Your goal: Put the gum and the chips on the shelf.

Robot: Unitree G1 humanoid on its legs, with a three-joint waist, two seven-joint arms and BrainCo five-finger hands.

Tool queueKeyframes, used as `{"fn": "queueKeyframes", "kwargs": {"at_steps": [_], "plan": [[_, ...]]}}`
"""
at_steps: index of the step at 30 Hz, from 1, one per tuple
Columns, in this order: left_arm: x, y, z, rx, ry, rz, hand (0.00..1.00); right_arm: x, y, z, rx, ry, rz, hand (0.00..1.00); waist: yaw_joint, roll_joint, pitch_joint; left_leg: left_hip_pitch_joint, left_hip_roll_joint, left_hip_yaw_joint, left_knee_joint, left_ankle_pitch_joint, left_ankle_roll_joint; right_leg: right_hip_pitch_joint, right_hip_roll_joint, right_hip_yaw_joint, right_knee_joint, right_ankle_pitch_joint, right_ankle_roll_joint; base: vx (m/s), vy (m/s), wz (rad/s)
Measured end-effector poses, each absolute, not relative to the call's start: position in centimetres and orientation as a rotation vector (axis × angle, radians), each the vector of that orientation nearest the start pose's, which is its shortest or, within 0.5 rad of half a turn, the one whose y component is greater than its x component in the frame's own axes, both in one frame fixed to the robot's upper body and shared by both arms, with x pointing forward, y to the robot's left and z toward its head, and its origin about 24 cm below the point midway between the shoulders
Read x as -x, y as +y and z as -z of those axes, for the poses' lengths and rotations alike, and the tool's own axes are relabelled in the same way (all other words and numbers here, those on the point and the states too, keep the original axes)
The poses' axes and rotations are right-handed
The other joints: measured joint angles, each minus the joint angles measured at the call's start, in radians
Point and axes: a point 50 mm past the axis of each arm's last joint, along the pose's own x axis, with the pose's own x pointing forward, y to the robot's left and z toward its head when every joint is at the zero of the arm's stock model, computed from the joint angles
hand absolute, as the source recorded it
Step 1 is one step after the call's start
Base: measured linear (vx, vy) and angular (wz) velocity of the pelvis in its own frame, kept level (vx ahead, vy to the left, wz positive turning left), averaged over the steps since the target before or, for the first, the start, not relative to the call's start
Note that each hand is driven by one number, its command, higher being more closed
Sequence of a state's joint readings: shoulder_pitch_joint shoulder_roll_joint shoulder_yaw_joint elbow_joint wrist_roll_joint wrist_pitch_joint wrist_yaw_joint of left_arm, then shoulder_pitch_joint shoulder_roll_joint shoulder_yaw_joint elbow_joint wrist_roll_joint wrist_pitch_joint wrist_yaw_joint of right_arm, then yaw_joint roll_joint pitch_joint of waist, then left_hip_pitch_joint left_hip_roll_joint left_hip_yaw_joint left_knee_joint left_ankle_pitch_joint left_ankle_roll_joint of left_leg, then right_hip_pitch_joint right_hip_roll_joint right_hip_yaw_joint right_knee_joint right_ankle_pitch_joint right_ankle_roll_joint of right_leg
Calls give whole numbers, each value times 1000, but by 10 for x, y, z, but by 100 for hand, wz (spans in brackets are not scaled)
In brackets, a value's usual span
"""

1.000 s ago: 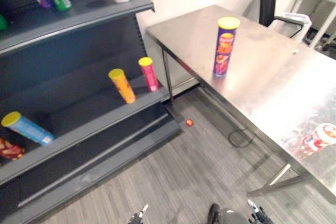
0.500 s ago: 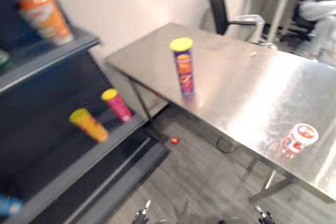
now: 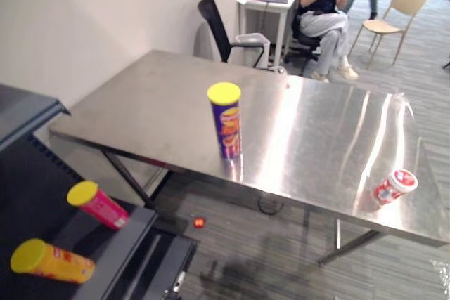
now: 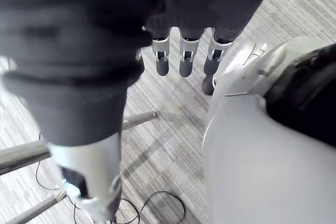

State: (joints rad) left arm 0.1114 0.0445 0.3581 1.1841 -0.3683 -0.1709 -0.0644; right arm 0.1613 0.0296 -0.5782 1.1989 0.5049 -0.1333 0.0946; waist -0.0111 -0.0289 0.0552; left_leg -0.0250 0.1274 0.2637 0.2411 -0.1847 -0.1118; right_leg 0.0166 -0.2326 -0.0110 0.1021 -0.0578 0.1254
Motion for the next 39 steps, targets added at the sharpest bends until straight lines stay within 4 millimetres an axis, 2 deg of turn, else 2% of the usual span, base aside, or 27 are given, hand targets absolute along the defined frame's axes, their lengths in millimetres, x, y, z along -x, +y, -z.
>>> {"fn": "queueKeyframes", "kwargs": {"at_steps": [6, 8, 10, 12, 17, 19, 20, 22, 23, 27, 32, 35, 38, 39], "plan": [[-54, 212, 169, 371, 1061, -516, 0, -23, -201, 174, -745, 1007, 856, 0, -10, 7, -18, 54, -11, 45, -72, 5, 9, -51, 5, 29, 0, 3, 4, -17, -3, -52], [-54, 212, 169, 356, 1068, -510, 0, -19, -202, 175, -740, 1022, 866, 0, -10, 8, -18, 65, -12, 51, -86, 10, 6, -49, 7, 25, -24, 11, 18, -59, -53, -36], [-54, 213, 168, 352, 1069, -512, 0, -17, -203, 175, -740, 1032, 873, 0, -10, 2, -16, 69, -19, 51, -116, 27, 6, -52, 6, 16, -59, 22, 37, -76, -47, -19], [-54, 213, 169, 356, 1071, -516, 0, -14, -206, 175, -748, 1030, 902, 0, -7, -1, -15, 82, -27, 46, -161, 51, 4, -49, 6, 14, -85, 27, 30, -82, -45, -4], [-48, 217, 169, 354, 1080, -539, 0, -10, -234, 170, -739, 973, 1023, 0, 6, -7, -28, 111, -34, 54, -242, 80, -8, -46, 12, 7, -121, 43, 14, -8, -20, -9], [-44, 218, 169, 345, 1088, -544, 0, -5, -254, 165, -742, 915, 1109, 0, 12, -10, -45, 116, -33, 56, -254, 80, -8, -44, 15, 5, -131, 44, 14, 60, -17, -3], [-41, 219, 169, 339, 1095, -547, 0, -2, -276, 158, -753, 839, 1197, 0, 12, -11, -55, 117, -32, 57, -257, 82, -6, -40, 16, 2, -138, 52, 24, 102, -11, -2], [-37, 220, 169, 336, 1103, -549, 0, -3, -298, 150, -755, 757, 1268, 0, 10, -9, -57, 120, -31, 59, -258, 78, -7, -34, 18, -1, -147, 59, 28, 115, -11, -3], [-36, 220, 169, 337, 1106, -552, 0, -5, -315, 143, -754, 695, 1314, 0, 0, -9, -58, 119, -30, 60, -256, 73, -7, -33, 20, -2, -150, 62, 34, 97, -13, -2], [-33, 220, 169, 336, 1112, -552, 0, -22, -357, 120, -737, 531, 1393, 0, -15, -4, -60, 117, -27, 61, -257, 66, -6, -48, 26, 0, -133, 63, 34, 87, -10, -10], [-31, 219, 170, 340, 1116, -552, 0, -34, -386, 98, -656, 434, 1406, 0, -15, -1, -59, 134, -28, 85, -253, 43, 0, -49, 26, 14, -121, 64, 35, 28, 6, -16], [-31, 216, 170, 355, 1106, -558, 0, -45, -406, 74, -547, 334, 1402, 0, -15, 10, -56, 133, -28, 96, -232, 22, 1, -50, 21, 15, -115, 64, 35, -15, -5, -17], [-31, 211, 169, 375, 1087, -569, 0, -68, -429, 25, -366, 143, 1345, 0, -15, 27, -55, 122, -26, 117, -210, 6, 0, -67, 17, 17, -115, 64, 35, -15, -30, -19], [-33, 210, 169, 379, 1078, -568, 0, -76, -435, 0, -264, 58, 1315, 0, -17, 32, -53, 115, -26, 116, -203, 3, 1, -71, 16, 16, -115, 64, 35, -6, -44, -7]]}}
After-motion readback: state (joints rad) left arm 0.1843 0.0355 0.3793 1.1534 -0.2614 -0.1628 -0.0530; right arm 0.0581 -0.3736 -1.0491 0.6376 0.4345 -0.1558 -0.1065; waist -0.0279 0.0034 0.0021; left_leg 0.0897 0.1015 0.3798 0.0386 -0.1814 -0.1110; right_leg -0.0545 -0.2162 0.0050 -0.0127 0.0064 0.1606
